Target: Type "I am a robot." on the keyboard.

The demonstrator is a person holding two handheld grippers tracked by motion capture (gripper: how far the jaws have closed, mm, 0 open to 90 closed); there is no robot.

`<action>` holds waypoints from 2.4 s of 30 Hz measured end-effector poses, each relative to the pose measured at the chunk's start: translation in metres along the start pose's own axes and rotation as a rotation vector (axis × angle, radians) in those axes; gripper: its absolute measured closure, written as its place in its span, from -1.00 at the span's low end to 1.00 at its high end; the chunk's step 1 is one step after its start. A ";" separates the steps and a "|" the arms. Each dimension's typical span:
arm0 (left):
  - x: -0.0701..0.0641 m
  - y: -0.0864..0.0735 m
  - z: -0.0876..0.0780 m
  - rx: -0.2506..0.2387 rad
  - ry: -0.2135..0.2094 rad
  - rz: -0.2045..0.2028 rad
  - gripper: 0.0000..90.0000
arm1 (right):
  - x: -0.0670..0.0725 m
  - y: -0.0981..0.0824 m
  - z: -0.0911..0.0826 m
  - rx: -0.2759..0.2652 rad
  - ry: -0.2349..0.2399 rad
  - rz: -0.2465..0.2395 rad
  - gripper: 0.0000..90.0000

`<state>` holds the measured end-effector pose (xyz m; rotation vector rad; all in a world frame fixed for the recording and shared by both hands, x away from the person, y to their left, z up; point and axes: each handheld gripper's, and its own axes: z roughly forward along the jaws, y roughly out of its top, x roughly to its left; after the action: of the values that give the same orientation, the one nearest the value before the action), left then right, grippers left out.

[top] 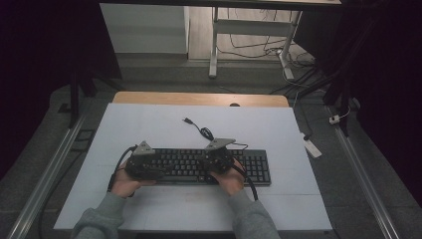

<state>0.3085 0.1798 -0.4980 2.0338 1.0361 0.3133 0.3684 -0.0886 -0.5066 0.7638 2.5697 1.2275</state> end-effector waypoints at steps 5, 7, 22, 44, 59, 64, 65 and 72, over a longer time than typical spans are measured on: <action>0.000 0.000 -0.001 -0.001 -0.001 -0.001 -0.40 | -0.002 0.001 0.005 0.020 -0.010 0.002 0.99; 0.001 0.000 -0.001 -0.001 0.000 0.000 -0.40 | -0.002 0.001 0.007 0.023 -0.013 0.000 0.99; 0.002 -0.002 -0.001 0.003 0.005 0.002 -0.40 | -0.002 0.003 0.016 0.050 -0.023 -0.009 0.99; 0.001 -0.002 -0.003 -0.007 0.019 -0.002 -0.40 | -0.005 -0.010 -0.025 -0.068 -0.034 0.002 0.40; 0.002 -0.002 -0.002 0.002 0.039 -0.015 -0.40 | -0.009 -0.041 -0.076 -0.121 -0.050 -0.007 0.14; 0.003 -0.002 -0.002 -0.001 0.041 -0.021 -0.39 | -0.009 -0.044 -0.079 -0.128 -0.043 -0.007 0.12; 0.003 -0.002 -0.002 -0.003 0.040 -0.021 -0.39 | -0.009 -0.044 -0.079 -0.128 -0.046 -0.007 0.12; 0.003 -0.002 -0.003 -0.016 0.035 -0.028 -0.36 | -0.006 -0.044 -0.081 -0.129 -0.045 -0.019 0.12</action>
<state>0.3079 0.1847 -0.4976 2.0044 1.0794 0.3424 0.3268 -0.1693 -0.4896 0.7299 2.4289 1.3396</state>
